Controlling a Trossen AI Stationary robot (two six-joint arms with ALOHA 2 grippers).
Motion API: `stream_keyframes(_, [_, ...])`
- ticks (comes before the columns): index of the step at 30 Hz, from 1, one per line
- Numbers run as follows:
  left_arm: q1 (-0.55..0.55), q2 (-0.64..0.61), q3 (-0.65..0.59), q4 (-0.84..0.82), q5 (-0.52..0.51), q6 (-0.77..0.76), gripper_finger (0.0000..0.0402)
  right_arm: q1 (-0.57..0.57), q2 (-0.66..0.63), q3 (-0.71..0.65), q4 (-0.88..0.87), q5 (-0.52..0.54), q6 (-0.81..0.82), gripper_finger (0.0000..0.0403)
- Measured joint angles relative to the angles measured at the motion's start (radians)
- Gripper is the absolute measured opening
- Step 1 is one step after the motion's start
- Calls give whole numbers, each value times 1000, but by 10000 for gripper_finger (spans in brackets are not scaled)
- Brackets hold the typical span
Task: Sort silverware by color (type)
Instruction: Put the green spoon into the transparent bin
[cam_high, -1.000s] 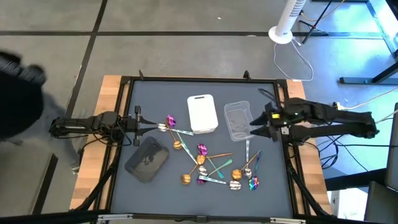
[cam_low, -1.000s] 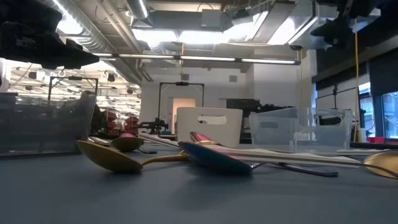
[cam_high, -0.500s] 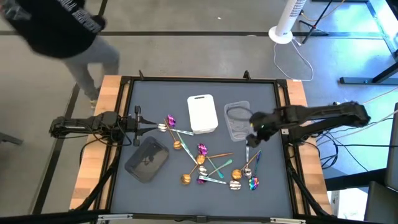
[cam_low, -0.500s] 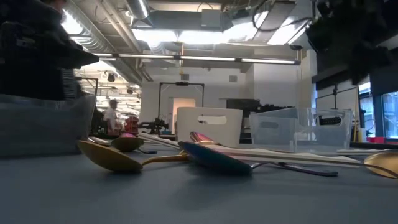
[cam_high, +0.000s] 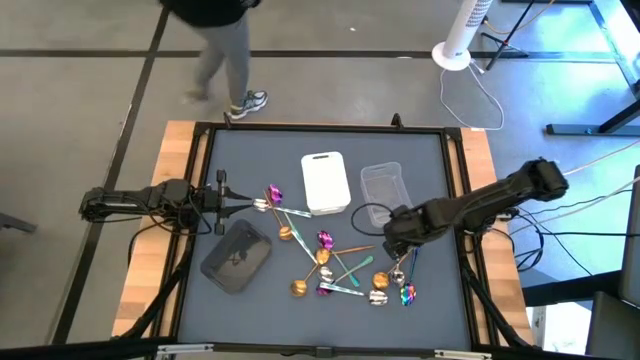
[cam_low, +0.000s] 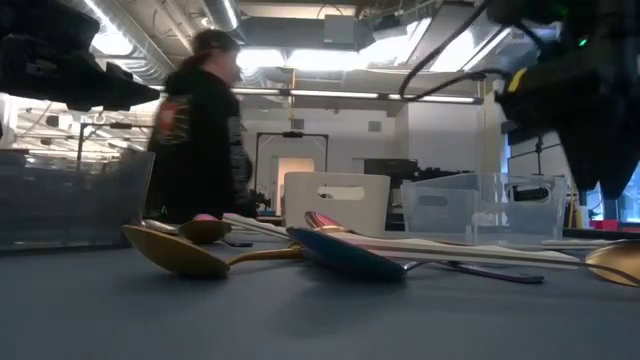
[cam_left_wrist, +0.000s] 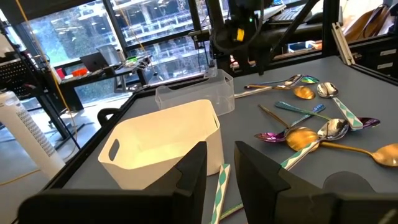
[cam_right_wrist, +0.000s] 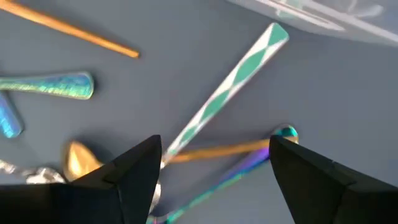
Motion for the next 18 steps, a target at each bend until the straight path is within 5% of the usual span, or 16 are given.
stream_keyframes(18, [0, 0, 0, 0, 0, 0, 76, -2, 195, 0, 106, -34, -4, 284])
